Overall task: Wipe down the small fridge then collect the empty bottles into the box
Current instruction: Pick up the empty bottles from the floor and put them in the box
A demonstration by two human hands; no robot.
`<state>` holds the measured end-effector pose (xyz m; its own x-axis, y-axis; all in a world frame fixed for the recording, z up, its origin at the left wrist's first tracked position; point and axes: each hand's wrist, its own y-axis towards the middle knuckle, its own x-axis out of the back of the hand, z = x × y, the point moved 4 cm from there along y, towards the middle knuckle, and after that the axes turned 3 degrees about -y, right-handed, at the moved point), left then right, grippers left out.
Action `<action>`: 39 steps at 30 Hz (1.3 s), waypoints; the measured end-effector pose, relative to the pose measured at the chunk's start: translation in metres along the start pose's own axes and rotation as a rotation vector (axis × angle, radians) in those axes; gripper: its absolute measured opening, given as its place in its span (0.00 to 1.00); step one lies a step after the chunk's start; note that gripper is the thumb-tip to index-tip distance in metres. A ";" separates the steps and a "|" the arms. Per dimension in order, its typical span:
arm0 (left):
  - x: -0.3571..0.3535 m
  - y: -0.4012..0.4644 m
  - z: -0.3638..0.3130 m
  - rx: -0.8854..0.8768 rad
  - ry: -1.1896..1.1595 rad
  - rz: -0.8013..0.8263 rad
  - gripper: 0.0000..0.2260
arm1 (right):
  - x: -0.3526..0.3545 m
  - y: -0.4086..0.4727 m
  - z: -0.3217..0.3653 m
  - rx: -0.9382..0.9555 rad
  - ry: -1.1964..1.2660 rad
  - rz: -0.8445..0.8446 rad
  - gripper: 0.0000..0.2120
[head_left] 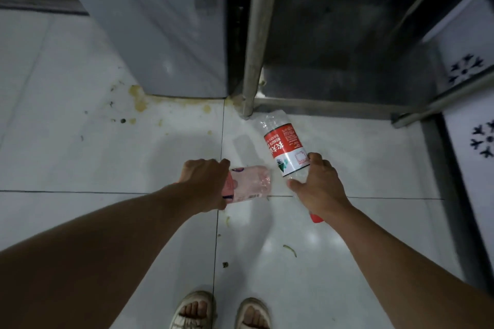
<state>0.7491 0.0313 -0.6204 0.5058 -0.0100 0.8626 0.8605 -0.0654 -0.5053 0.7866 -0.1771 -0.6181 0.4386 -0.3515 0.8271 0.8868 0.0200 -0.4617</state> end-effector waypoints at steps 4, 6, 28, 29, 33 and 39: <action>0.088 -0.033 -0.010 -0.001 -0.057 -0.078 0.31 | 0.088 -0.045 0.016 -0.027 -0.004 -0.054 0.29; 0.132 -0.050 -0.018 0.014 -0.084 -0.100 0.30 | 0.133 -0.070 0.022 -0.051 0.024 -0.090 0.29; 0.415 -0.285 -0.216 -0.470 -0.144 -0.282 0.28 | 0.409 -0.422 -0.029 -0.409 0.239 -0.605 0.25; 0.417 -0.297 -0.229 -0.501 -0.141 -0.283 0.28 | 0.411 -0.440 -0.037 -0.430 0.238 -0.618 0.26; 0.414 -0.350 -0.279 -0.616 -0.113 -0.283 0.28 | 0.413 -0.517 -0.073 -0.520 0.287 -0.687 0.25; 0.388 -0.457 -0.356 -0.795 -0.098 -0.272 0.26 | 0.396 -0.658 -0.133 -0.660 0.345 -0.832 0.24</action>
<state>0.5305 -0.2984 -0.0463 0.3222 0.1919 0.9270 0.6724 -0.7357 -0.0814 0.3577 -0.4540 -0.0295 -0.4106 -0.2673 0.8718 0.5889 -0.8076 0.0298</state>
